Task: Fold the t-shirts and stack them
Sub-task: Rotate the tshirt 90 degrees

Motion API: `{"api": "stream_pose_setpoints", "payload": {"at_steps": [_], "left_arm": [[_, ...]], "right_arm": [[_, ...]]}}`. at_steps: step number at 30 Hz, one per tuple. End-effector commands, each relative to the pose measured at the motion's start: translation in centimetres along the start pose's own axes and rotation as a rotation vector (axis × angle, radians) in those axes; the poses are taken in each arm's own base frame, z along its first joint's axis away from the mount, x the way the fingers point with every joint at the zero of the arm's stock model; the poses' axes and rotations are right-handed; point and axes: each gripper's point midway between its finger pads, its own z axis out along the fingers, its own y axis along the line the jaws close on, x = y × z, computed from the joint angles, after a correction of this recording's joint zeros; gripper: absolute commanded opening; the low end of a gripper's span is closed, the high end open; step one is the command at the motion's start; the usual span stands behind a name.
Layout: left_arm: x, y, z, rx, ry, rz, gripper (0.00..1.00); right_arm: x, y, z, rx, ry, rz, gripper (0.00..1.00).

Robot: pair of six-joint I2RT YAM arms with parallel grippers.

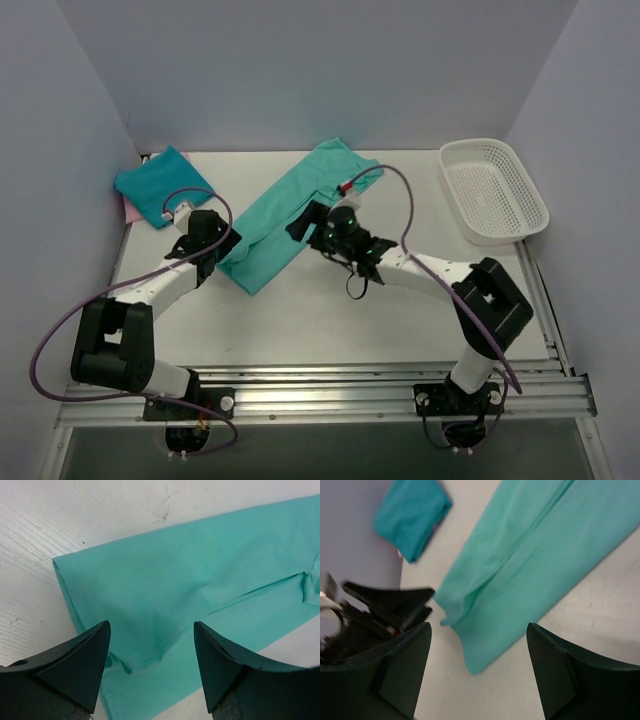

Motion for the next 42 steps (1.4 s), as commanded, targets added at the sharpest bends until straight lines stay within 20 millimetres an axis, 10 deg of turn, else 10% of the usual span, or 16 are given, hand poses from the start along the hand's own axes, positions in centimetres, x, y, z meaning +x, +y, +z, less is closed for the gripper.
{"api": "stream_pose_setpoints", "payload": {"at_steps": [1,9,18,24,28,42], "left_arm": [[-1.2,-0.9,-0.5,0.032,-0.036,-0.022,0.76],[-2.4,-0.6,-1.4,0.041,-0.071,-0.035,0.77],[-3.0,0.4,-1.2,0.025,-0.074,-0.051,0.77],[-3.1,1.2,-1.1,0.016,-0.071,-0.059,0.77],[-3.0,1.6,-0.7,0.010,-0.060,-0.063,0.77],[-2.6,1.3,-0.8,0.048,-0.049,-0.086,0.77]], "right_arm": [[7.3,-0.3,1.5,0.059,0.070,0.013,0.72],[16.4,2.0,3.8,0.043,0.210,-0.005,0.71],[20.5,1.0,6.1,0.054,0.283,0.006,0.69],[20.9,0.5,6.8,0.058,0.294,0.006,0.56],[20.8,-0.1,6.6,0.070,0.295,-0.003,0.00],[15.6,-7.5,-0.7,0.233,0.157,0.012,0.00]]}}
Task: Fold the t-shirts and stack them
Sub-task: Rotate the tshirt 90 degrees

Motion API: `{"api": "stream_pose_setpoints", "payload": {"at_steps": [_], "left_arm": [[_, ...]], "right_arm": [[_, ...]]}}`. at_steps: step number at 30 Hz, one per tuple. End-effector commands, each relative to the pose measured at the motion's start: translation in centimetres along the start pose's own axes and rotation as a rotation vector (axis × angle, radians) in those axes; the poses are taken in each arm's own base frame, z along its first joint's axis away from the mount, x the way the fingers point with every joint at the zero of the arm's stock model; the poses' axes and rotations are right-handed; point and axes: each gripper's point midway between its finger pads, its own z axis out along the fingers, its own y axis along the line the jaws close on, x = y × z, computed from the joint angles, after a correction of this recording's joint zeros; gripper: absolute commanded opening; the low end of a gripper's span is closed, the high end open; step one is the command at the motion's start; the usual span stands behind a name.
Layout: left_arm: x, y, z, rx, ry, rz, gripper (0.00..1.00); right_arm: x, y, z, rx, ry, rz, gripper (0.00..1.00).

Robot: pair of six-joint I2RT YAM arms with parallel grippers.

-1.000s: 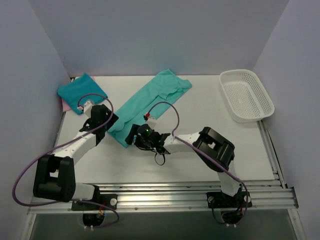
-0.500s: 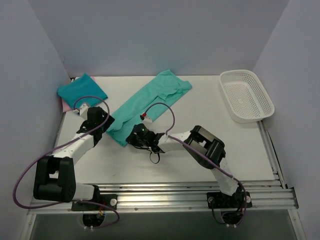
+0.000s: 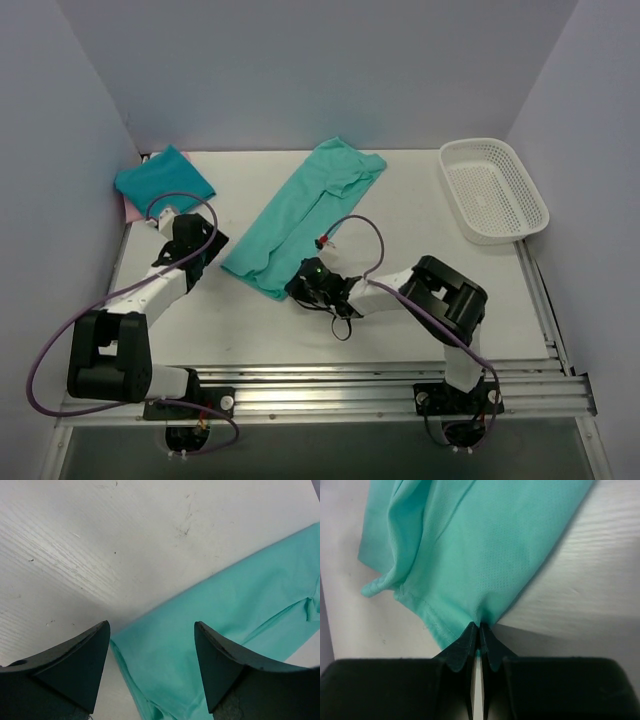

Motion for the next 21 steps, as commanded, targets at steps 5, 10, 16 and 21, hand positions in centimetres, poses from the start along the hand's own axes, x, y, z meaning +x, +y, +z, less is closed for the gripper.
{"api": "stream_pose_setpoints", "payload": {"at_steps": [5,10,16,21], "left_arm": [[1.1,-2.7,-0.3,0.133,0.046,-0.038,0.77],[2.1,-4.3,-1.4,0.158,0.061,-0.014,0.76],[3.7,-5.5,-3.2,0.166,0.060,0.030,0.76],[8.6,-6.9,-5.1,0.212,0.143,0.109,0.76]], "right_arm": [[-3.8,-8.3,-7.2,0.298,-0.137,-0.008,0.00],[-4.9,-13.7,-12.0,0.450,-0.211,0.036,0.00],[-7.1,-18.8,-18.8,0.640,-0.380,0.164,0.00],[-9.2,-18.4,-21.8,0.581,-0.472,0.228,0.70]]}}
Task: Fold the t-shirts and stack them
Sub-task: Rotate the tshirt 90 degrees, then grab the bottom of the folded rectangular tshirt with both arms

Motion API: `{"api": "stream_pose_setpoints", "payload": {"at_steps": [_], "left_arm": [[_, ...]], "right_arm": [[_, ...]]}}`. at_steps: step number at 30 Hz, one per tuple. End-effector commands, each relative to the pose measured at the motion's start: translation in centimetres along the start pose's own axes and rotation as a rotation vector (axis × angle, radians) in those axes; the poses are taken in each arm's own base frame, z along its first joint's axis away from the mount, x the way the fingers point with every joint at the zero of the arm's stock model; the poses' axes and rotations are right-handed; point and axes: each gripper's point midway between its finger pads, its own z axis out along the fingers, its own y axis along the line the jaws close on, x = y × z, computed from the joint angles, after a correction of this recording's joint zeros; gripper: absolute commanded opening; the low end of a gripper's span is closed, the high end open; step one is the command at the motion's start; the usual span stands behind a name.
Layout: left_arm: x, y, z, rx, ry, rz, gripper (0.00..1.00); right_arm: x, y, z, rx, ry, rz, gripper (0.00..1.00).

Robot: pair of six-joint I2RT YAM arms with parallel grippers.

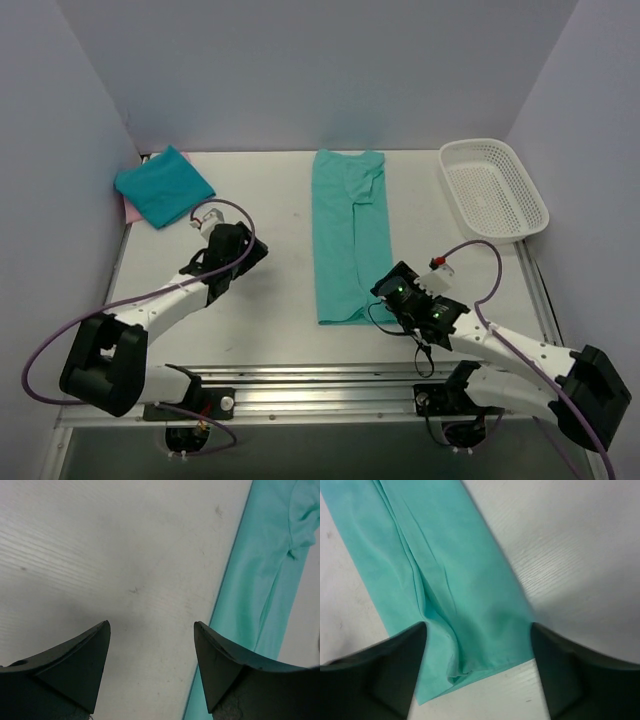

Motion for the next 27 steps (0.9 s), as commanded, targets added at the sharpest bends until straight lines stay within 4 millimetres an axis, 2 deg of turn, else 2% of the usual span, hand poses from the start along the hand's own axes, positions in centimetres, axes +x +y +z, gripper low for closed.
{"api": "stream_pose_setpoints", "payload": {"at_steps": [1,2,3,5,6,10,13,16,21,24,26,27], "left_arm": [[2.6,-1.7,-1.3,0.033,0.045,0.040,0.76],[3.7,-2.1,-1.6,0.042,0.068,0.063,0.76],[5.8,-2.8,-2.4,0.068,0.107,0.104,0.76],[8.2,-3.1,-3.5,0.085,0.163,0.136,0.76],[10.0,-3.6,-4.5,0.108,0.203,0.170,0.76],[14.2,-2.1,-6.9,0.112,0.290,0.194,0.76],[16.2,-1.7,-8.4,0.138,0.332,0.190,0.76],[16.7,-1.7,-8.9,0.145,0.320,0.194,0.76],[18.0,-2.3,-8.4,0.156,0.327,0.204,0.76],[19.5,-2.6,-7.8,0.150,0.357,0.217,0.76],[20.4,-3.6,-7.1,0.171,0.363,0.210,0.76],[20.9,-3.3,-6.7,0.155,0.375,0.219,0.76]], "right_arm": [[-2.8,-3.0,-1.1,0.073,-0.112,0.001,0.93],[-3.4,-2.4,-1.6,0.044,-0.120,0.008,1.00],[-3.8,-2.3,-1.9,0.038,-0.127,0.004,1.00],[-4.4,-2.4,-2.6,0.038,-0.135,-0.004,1.00],[-4.5,-2.3,-2.8,0.035,-0.136,-0.007,1.00],[-4.0,-2.5,-3.3,0.020,-0.106,-0.032,1.00],[-3.1,-2.6,-3.1,0.017,-0.080,-0.057,1.00],[-2.5,-2.9,-2.9,0.022,-0.061,-0.085,0.99],[-1.6,-3.0,-2.6,0.008,-0.036,-0.099,0.96],[-0.9,-2.8,-2.3,-0.019,-0.009,-0.095,0.96],[-0.4,-2.8,-2.1,-0.026,0.009,-0.099,0.96],[-0.2,-2.7,-2.0,-0.031,0.016,-0.097,0.95]]}}
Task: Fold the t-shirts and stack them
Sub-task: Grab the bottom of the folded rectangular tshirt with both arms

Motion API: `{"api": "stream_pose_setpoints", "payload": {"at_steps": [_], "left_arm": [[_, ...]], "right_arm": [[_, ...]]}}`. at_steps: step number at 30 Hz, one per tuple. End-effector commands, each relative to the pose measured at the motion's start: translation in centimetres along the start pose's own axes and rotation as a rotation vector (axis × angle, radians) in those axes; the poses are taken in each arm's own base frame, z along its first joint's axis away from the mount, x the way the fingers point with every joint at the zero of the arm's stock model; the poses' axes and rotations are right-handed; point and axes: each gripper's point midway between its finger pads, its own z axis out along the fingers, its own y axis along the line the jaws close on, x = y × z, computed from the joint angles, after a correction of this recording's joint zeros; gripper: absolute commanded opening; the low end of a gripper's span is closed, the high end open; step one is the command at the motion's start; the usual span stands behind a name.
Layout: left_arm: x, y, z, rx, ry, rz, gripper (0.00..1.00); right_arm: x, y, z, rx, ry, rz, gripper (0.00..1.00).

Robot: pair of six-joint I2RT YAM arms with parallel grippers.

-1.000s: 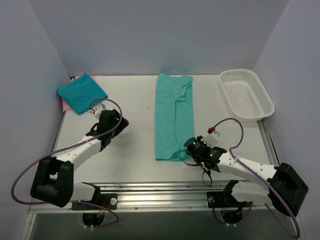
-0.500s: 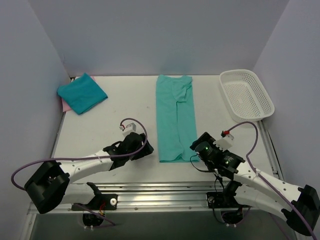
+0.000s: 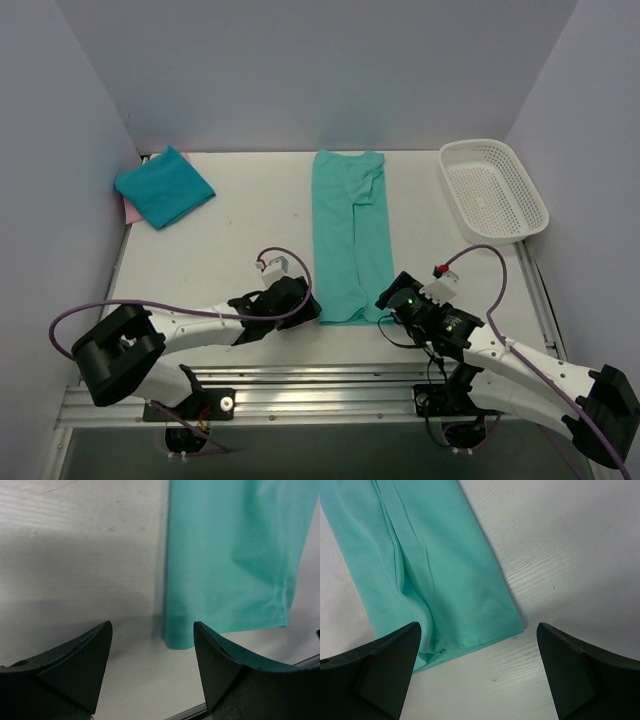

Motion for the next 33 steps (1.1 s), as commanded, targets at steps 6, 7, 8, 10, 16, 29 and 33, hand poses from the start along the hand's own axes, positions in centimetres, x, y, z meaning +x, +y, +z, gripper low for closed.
{"api": "stream_pose_setpoints", "payload": {"at_steps": [6,7,8,10,16,29,33], "left_arm": [[0.7,-2.4,2.4,0.038,0.016,-0.004,0.76],[0.5,-2.8,2.5,0.045,0.014,-0.004,0.76],[0.6,-2.8,2.6,0.042,0.017,0.000,0.76],[0.4,-3.2,2.6,0.050,0.013,-0.001,0.76],[0.4,-3.3,2.9,0.048,0.013,0.002,0.76],[1.2,-3.6,4.0,0.054,0.046,0.011,0.76],[1.5,-3.7,4.3,0.058,0.052,0.012,0.76]], "right_arm": [[2.0,-0.3,1.9,0.005,0.068,-0.047,0.91],[2.3,-0.6,2.2,0.016,0.074,-0.056,0.90],[2.4,-0.5,2.3,0.011,0.082,-0.053,0.89],[2.7,-0.6,2.6,0.008,0.091,-0.057,0.84],[2.5,-1.0,3.9,0.004,0.130,-0.033,0.57],[3.2,-2.0,4.7,0.024,0.165,-0.049,0.46],[3.5,-1.9,4.7,0.015,0.184,-0.050,0.32]]}}
